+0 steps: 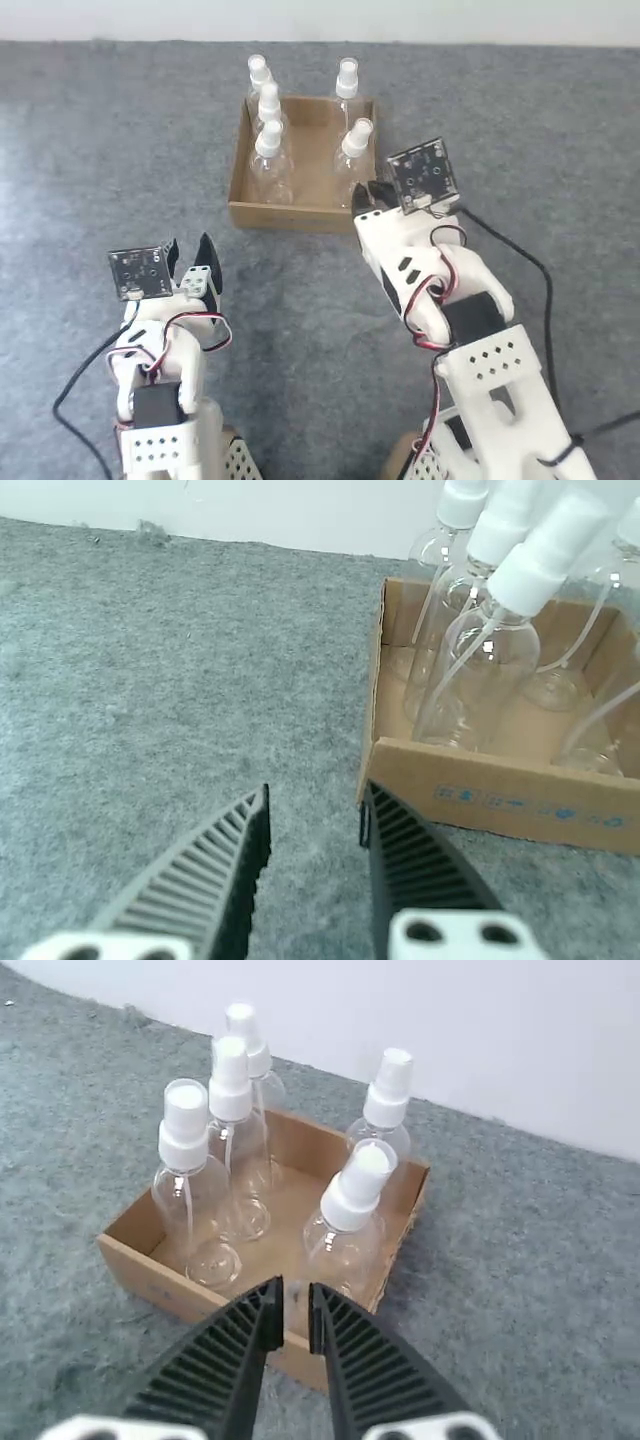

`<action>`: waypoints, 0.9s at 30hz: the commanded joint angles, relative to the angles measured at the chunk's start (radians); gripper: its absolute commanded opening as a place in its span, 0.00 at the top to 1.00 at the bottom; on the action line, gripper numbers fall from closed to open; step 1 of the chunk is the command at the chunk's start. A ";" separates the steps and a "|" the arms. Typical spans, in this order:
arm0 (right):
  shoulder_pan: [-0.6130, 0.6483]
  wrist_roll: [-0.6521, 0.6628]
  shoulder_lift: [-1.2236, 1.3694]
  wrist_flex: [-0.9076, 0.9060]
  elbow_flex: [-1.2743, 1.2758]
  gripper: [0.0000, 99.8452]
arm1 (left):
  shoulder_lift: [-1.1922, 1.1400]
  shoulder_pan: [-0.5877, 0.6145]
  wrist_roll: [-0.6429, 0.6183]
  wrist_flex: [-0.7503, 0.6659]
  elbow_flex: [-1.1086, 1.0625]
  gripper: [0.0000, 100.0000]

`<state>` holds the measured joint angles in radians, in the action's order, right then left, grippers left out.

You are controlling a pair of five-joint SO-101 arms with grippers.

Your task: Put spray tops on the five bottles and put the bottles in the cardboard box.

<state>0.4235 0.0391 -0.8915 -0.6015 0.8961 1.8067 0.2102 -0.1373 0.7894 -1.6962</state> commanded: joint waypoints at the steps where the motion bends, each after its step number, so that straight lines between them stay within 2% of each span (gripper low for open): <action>1: -0.019 0.002 -0.097 0.031 0.009 0.99 | 0.014 -0.005 0.005 0.008 0.012 0.86; 12: -0.018 0.009 -0.352 0.033 0.115 0.99 | 0.014 -0.005 0.005 0.008 0.012 0.86; 20: -0.019 0.011 -0.495 0.168 0.255 0.99 | 0.014 -0.005 0.005 0.008 0.012 0.86; 27: -0.041 0.012 -0.549 0.170 0.264 0.99 | 0.014 -0.005 0.005 0.008 0.012 0.86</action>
<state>0.4189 0.0391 -1.4070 -0.4588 1.1676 1.8067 0.2102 -0.1373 0.7894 -1.6962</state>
